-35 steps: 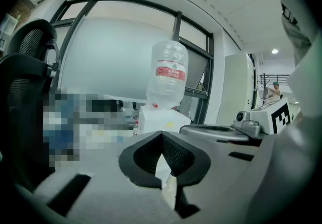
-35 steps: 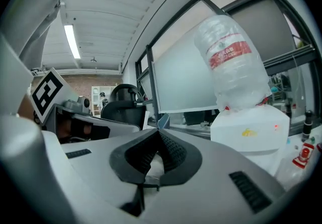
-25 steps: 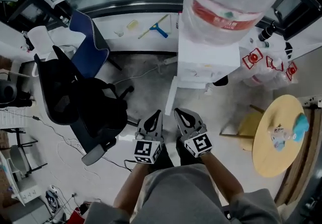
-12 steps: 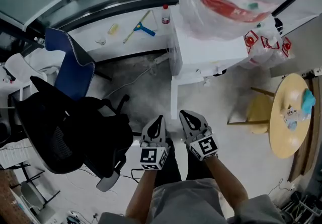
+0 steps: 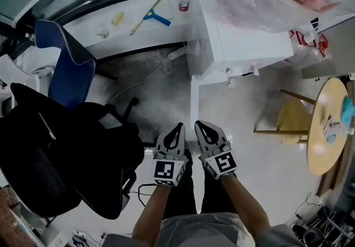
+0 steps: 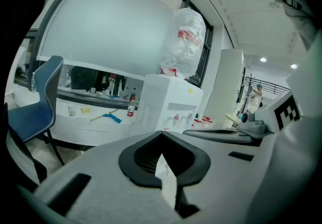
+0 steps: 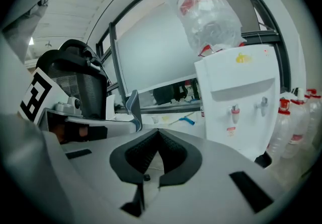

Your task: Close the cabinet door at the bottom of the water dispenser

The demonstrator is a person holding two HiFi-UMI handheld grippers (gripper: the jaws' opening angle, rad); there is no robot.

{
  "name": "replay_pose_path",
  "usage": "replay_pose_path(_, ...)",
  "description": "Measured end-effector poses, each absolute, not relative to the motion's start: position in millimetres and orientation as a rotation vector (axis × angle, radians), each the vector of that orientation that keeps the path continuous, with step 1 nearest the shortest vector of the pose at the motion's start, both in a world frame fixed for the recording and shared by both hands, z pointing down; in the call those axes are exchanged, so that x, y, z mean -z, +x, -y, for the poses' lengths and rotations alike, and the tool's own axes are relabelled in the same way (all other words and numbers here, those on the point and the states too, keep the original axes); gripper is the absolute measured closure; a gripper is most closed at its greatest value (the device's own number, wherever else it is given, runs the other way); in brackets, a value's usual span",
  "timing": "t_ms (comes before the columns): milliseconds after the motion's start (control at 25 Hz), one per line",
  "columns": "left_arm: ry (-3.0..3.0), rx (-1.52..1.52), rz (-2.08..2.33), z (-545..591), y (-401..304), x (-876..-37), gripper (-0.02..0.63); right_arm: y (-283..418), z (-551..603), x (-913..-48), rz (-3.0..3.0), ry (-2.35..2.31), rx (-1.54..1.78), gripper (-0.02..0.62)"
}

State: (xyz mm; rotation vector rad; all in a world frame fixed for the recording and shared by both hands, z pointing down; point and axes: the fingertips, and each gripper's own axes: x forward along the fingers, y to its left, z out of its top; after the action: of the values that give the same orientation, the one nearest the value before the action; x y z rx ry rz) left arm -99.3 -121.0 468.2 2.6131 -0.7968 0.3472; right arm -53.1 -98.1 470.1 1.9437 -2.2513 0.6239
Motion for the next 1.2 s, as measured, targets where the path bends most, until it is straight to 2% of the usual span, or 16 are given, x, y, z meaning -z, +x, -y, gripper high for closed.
replay_pose_path(880, 2.587, -0.47, 0.733, 107.2, -107.0, -619.7, 0.601, -62.7, 68.1, -648.1, 2.013, 2.019, -0.999, 0.588)
replay_pose_path(1200, 2.61, -0.523, 0.688, 107.0, -110.3, -650.9, 0.601, -59.8, 68.9, -694.4, 1.914, 2.015, -1.085, 0.588)
